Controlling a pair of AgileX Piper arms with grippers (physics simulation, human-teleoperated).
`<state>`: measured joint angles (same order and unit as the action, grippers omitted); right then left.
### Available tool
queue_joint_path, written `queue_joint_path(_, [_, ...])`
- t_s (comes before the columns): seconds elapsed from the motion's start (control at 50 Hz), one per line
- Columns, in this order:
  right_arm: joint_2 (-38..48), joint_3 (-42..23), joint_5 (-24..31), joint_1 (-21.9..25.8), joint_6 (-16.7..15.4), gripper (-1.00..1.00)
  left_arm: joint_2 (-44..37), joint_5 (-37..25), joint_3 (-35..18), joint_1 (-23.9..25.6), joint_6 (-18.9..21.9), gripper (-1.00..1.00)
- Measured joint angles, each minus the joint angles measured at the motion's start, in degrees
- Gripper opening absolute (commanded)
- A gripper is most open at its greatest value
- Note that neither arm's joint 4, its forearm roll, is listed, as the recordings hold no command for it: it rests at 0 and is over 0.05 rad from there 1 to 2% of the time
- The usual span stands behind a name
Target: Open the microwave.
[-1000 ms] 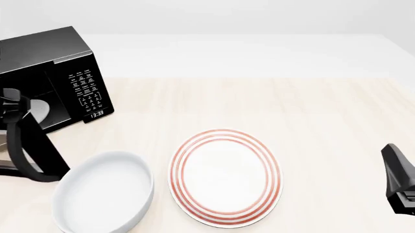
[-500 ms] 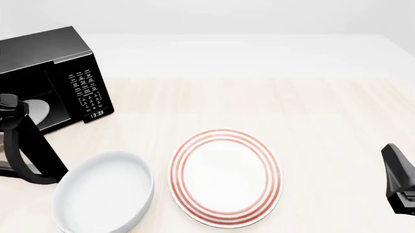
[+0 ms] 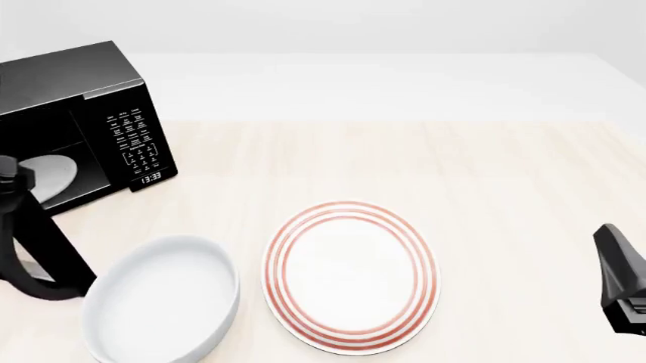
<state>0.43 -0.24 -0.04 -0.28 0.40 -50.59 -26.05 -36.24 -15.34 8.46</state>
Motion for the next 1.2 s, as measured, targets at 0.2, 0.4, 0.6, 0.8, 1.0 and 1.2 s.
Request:
queue_joint_path(0.2, [0.0,0.0,0.0,0.0,0.0,1.00,1.1,-0.6,0.5,-0.6,-0.1,1.00])
queue_joint_path(0.4, [0.0,0.0,0.0,0.0,0.0,1.00,1.6,-0.9,0.7,-1.2,0.6,1.00])
queue_joint_path(0.6, [0.0,0.0,0.0,0.0,0.0,1.00,2.1,-0.8,1.0,-1.4,0.6,1.00])
queue_joint_path(0.8, [0.0,0.0,0.0,0.0,0.0,1.00,2.9,-1.4,1.2,-2.3,0.4,1.00])
queue_joint_path(1.0, [0.0,0.0,0.0,0.0,0.0,1.00,3.3,-1.9,1.3,-2.9,0.6,1.00])
queue_joint_path(1.2, [0.0,0.0,0.0,0.0,0.0,1.00,4.0,-2.5,1.4,-3.3,0.5,1.00])
